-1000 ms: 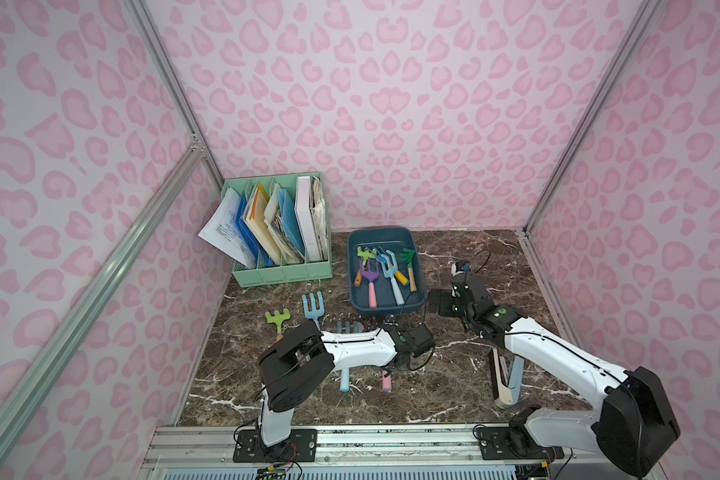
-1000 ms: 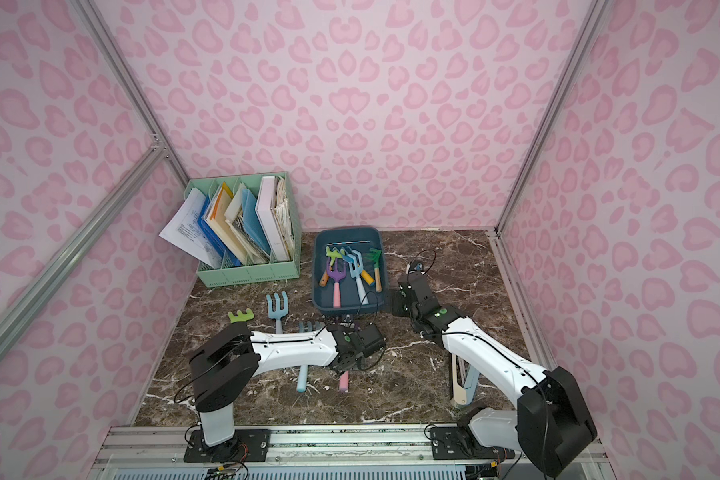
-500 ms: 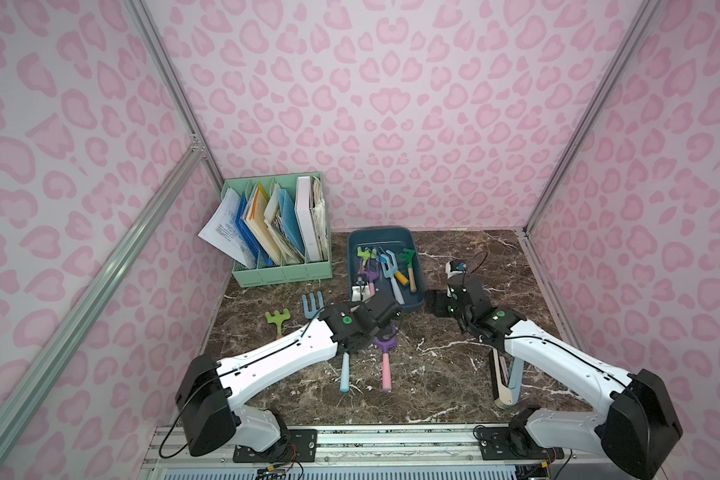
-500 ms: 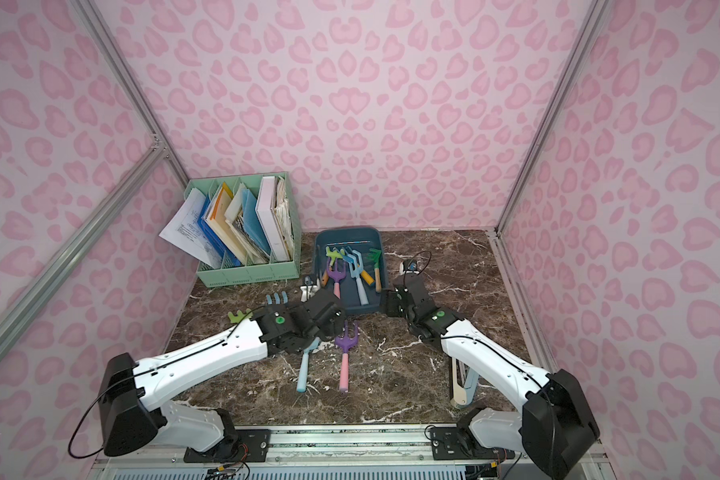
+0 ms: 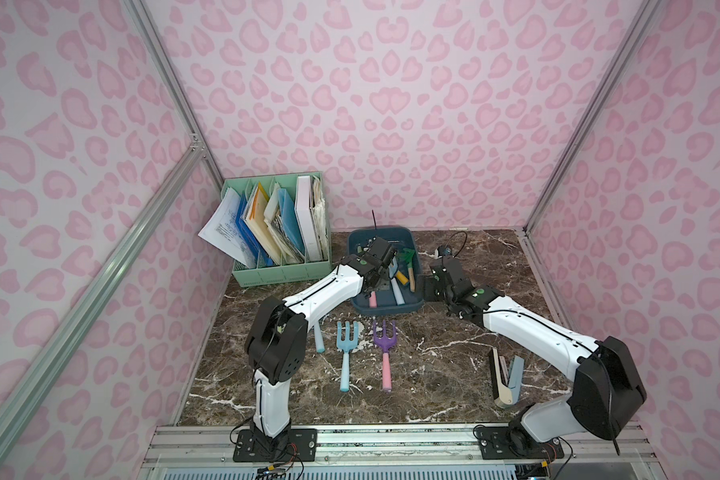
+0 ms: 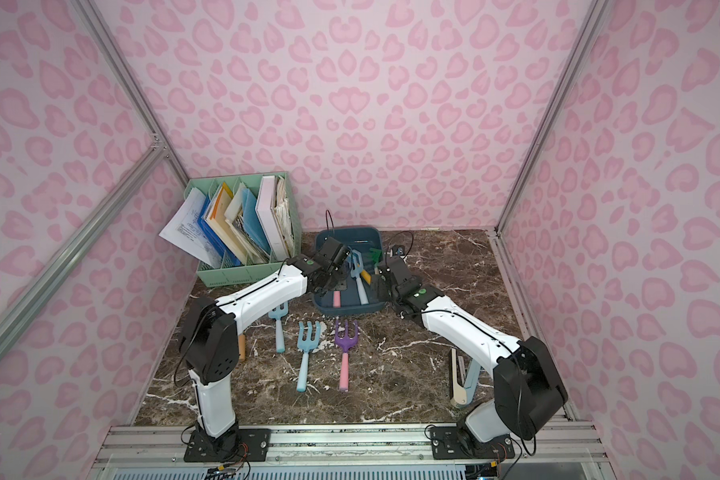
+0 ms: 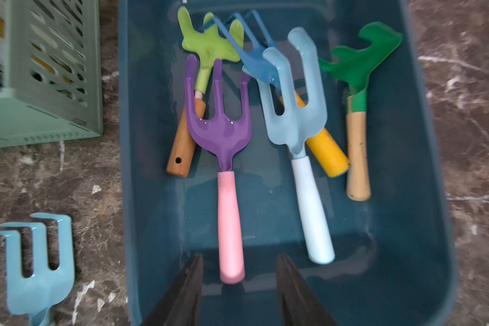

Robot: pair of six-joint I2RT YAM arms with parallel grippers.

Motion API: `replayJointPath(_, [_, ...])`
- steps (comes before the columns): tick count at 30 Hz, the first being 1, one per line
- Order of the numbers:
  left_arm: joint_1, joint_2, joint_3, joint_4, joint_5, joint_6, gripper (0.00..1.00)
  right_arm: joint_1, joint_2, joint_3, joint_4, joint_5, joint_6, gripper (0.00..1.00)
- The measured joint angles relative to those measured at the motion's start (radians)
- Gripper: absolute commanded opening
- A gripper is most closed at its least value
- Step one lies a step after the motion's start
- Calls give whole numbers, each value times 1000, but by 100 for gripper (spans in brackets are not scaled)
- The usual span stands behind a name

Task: Take the hand rake out of the storage box
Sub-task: Pick up the rake from the storage box.

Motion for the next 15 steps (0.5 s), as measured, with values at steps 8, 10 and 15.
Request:
replayJointPath(8, [29,142,74,-21,58,-5,48,-77,-58,-86,31,-29,-17,99])
replayJointPath(10, [38,163,73,-21,75,-8,47,-81,-53,-90,40,-31,-19,98])
replayJointPath(15, [68,216,101,-34,99,-15,46,-87,-35,-91,54,-42,-26,98])
